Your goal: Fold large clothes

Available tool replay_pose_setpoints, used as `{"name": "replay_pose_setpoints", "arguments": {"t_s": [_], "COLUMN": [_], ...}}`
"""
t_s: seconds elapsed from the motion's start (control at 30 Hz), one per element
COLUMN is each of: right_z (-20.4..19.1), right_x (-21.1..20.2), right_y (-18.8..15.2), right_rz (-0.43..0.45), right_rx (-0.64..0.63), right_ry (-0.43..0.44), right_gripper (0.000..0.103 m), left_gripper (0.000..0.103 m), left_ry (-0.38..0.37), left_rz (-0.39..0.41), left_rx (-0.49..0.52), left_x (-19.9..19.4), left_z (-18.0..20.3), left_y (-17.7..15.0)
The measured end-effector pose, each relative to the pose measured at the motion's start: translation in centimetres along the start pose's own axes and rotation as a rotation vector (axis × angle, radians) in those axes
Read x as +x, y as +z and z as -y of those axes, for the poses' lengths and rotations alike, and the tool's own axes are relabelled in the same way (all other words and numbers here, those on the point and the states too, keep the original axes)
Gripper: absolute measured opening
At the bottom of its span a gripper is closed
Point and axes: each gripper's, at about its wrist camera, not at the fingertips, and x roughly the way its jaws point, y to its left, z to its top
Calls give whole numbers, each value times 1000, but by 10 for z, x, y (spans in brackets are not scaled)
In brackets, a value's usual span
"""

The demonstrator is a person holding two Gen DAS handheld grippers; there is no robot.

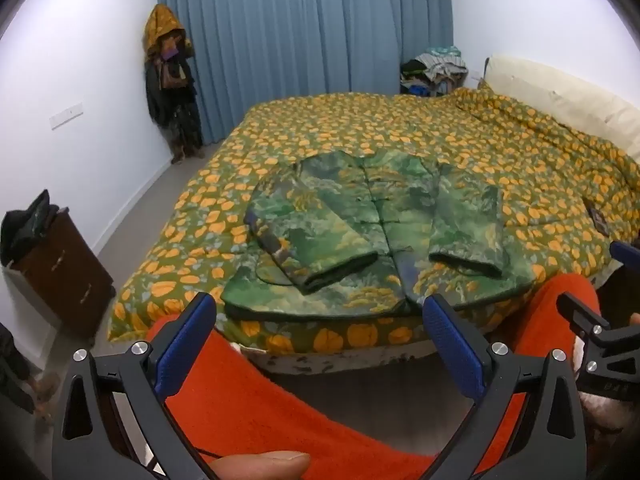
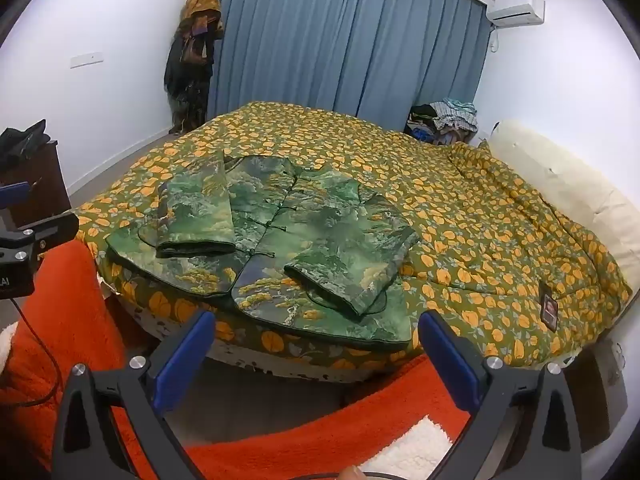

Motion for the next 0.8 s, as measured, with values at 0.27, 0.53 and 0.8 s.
{"name": "replay_pose_setpoints", "arguments": {"t_s": [0.27,0.53,0.8], "right_z": [-5,-7,-7], "right_x": [1,3,4], "right_y": [1,0,-2], "right_rz": [-10,-14,-17], "right_rx": [-27,-20,-15], "right_ry": [-14,-8,-4], "right_gripper": [103,103,103], "left_gripper": [103,103,103], "left_ry": [-19,-18,-20], "left_rz": [-23,-39,-55], "left_rx": [-17,-10,-5], "left_x": [-3,1,5], "left_z": [-1,6,2], "left_y": [0,-13,-11]}}
